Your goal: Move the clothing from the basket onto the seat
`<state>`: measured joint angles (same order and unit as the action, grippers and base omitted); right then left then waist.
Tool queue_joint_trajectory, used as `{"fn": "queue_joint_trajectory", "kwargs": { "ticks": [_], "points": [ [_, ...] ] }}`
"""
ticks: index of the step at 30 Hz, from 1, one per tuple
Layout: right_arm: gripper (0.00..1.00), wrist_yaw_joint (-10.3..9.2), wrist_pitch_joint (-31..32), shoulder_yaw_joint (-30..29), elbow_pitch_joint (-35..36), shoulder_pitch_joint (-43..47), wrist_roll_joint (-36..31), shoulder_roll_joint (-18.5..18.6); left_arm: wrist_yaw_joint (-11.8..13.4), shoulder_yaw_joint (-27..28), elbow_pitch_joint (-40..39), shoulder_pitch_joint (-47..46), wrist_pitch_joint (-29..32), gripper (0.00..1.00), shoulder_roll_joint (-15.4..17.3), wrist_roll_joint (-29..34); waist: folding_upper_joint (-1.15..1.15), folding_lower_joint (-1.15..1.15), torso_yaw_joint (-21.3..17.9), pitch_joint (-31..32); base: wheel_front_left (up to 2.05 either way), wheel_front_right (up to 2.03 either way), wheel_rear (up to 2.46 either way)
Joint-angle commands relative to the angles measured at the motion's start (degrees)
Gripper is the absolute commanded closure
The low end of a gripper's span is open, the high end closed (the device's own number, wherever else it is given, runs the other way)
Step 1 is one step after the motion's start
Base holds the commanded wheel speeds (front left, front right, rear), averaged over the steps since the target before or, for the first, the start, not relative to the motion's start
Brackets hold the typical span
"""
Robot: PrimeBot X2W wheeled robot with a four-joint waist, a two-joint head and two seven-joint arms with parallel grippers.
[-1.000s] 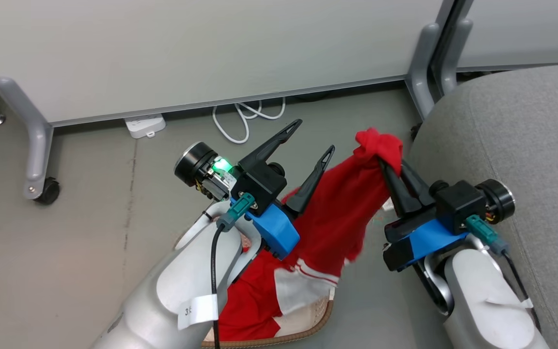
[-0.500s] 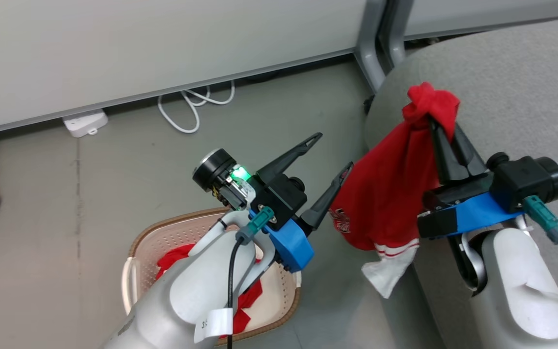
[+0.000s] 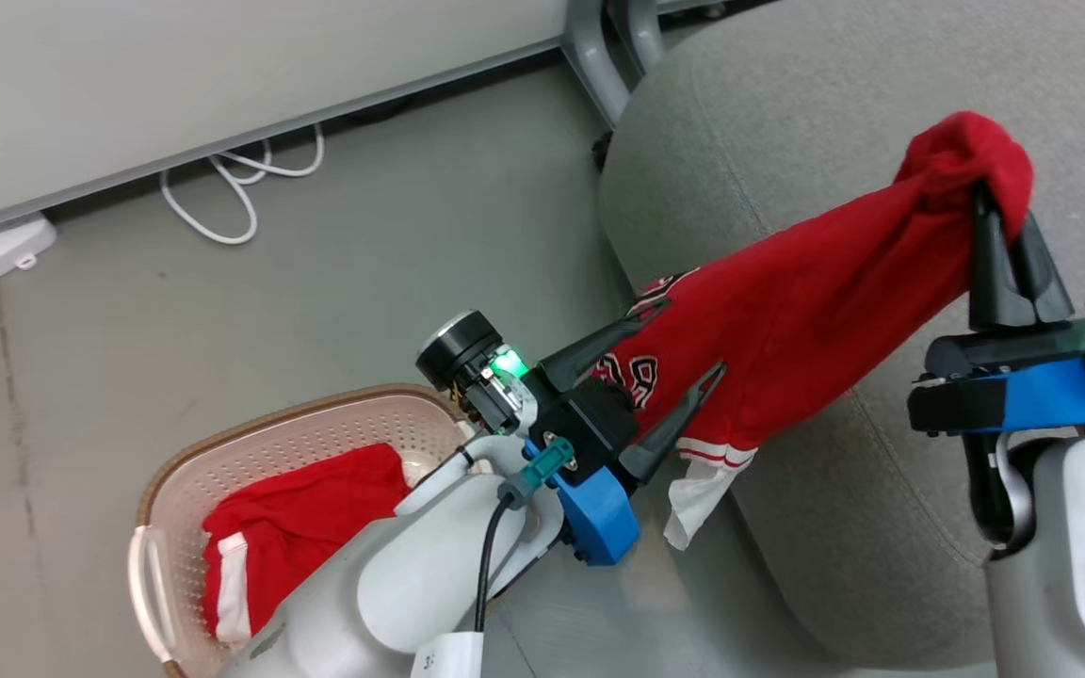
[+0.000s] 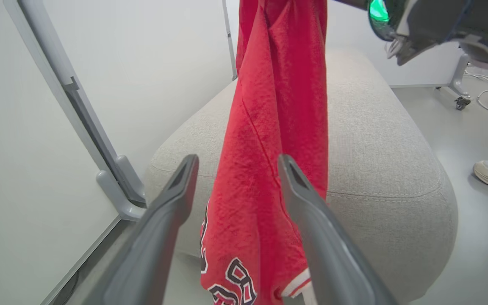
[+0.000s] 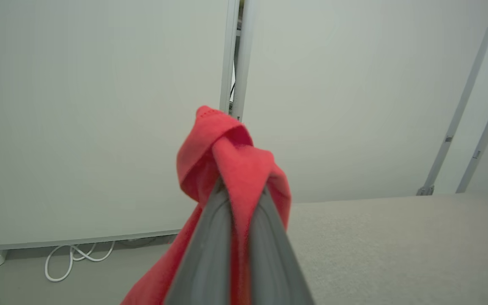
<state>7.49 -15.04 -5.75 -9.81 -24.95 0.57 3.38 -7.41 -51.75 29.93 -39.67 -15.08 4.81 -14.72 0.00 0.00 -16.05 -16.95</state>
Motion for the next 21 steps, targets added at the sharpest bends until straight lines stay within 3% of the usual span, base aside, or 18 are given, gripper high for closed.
{"fn": "queue_joint_trajectory", "kwargs": {
  "ticks": [1,10,21],
  "points": [
    [1.0,0.01,-0.2,-1.5,0.6,0.9,0.1,-0.1,-0.1,-1.1,-0.2,-0.7,-0.1,0.0,0.2,-0.4,0.0,0.0,-1.9,-1.4,0.0,0.0,0.0],
    [1.0,0.01,-0.2,-5.3,1.6,1.9,0.5,-0.3,-0.1,-4.1,0.0,-2.0,-0.1,0.0,0.6,-1.3,0.0,0.0,-4.3,-3.7,0.0,0.0,0.0],
    [1.0,0.01,-0.2,-5.6,1.7,1.7,0.4,-0.5,-0.1,-4.6,-0.4,-2.7,-0.1,0.0,1.0,-1.7,0.0,0.0,-4.7,-4.2,0.0,0.0,0.0]
  ]
}}
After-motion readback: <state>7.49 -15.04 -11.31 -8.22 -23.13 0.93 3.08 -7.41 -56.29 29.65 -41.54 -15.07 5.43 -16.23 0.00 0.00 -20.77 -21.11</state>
